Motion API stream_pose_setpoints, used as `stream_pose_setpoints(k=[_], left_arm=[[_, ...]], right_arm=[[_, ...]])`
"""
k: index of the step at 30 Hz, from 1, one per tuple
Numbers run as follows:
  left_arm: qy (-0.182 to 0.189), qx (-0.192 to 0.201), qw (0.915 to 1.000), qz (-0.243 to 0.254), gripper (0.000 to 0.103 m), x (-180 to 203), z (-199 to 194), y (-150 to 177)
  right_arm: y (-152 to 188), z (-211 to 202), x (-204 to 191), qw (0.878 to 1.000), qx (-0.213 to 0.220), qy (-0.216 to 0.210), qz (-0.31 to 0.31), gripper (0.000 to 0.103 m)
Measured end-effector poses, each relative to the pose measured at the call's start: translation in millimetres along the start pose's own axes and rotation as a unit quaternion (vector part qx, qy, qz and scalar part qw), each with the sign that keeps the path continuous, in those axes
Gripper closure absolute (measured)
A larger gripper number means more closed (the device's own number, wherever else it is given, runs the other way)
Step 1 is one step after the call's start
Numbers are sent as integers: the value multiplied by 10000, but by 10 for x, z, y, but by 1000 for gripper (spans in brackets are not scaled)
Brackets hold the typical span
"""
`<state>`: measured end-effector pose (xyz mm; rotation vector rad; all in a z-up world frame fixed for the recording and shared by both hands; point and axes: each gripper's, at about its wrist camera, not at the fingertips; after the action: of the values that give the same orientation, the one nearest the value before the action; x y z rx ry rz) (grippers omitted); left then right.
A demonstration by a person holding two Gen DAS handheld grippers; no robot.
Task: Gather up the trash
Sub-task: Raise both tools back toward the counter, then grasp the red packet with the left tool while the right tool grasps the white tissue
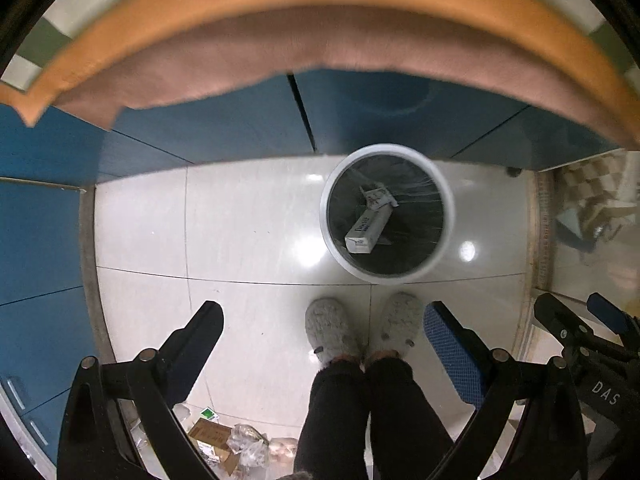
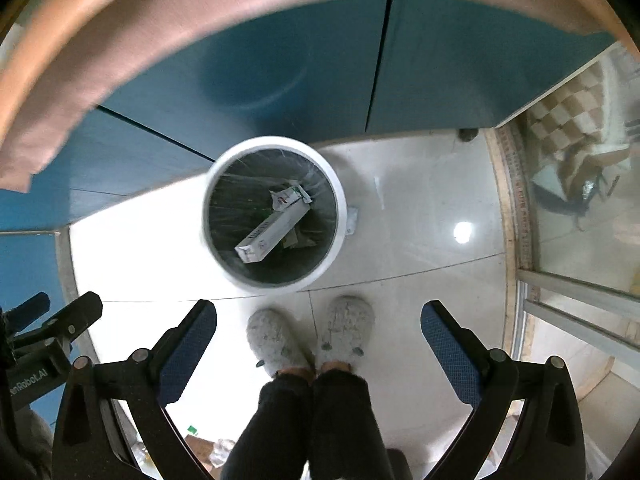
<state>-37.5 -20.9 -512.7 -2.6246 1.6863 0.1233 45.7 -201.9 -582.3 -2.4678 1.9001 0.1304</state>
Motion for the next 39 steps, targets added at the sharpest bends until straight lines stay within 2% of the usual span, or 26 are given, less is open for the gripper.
stream_pose_setpoints(k=[6, 10, 15, 18, 20, 23, 27, 29, 32, 35, 39], left_arm=[[97, 313, 9995, 34, 1, -50, -970, 166], [58, 521, 9986, 97, 1, -102, -1613, 253], [25, 1252, 9921, 81, 1, -193, -2481, 313], [164, 1783, 9838, 47, 1, -248, -2910, 216], [118, 2091, 9778, -6, 1, -295, -3109, 49], [42, 2285, 9734, -153, 1, -369, -3315, -205], [-277, 2324, 9720, -235, 1, -393, -3402, -650], [-298, 2212, 9745, -250, 1, -390, -3381, -826], [-102, 1972, 9798, -298, 1, -294, -3290, -1180], [-70, 1624, 9863, -282, 1, -130, -3077, -1615], [512, 1025, 9911, -675, 2, -43, -2632, -2206]], right_arm=[[175, -1116, -84, 9996, 271, -100, -43, 0], [317, -1908, -143, 9984, 451, -339, -35, 0], [459, -2967, -41, 9933, 805, -788, 240, 0], [471, -3576, 46, 9876, 1240, -868, 412, 0], [423, -3931, 124, 9821, 1527, -960, 543, 0], [294, -4304, 209, 9739, 1899, -1008, 725, 0], [-71, -4512, 272, 9674, 2130, -1016, 917, 0], [-288, -4525, 297, 9660, 2144, -1042, 1002, 0], [-710, -4423, 381, 9650, 2079, -1135, 1123, 0], [-1217, -4209, 446, 9678, 1911, -1173, 1140, 0], [-1926, -3888, 556, 9739, 1492, -1271, 1147, 0]])
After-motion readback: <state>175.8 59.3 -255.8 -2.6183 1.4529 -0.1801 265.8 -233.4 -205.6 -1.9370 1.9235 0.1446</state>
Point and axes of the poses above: each gripper's, at about its wrist camera, not at the fingertips, and z roughly the way its jaws point, x to its right, y to its underside, and after that the axes turned 5 degrees about z, right-handed
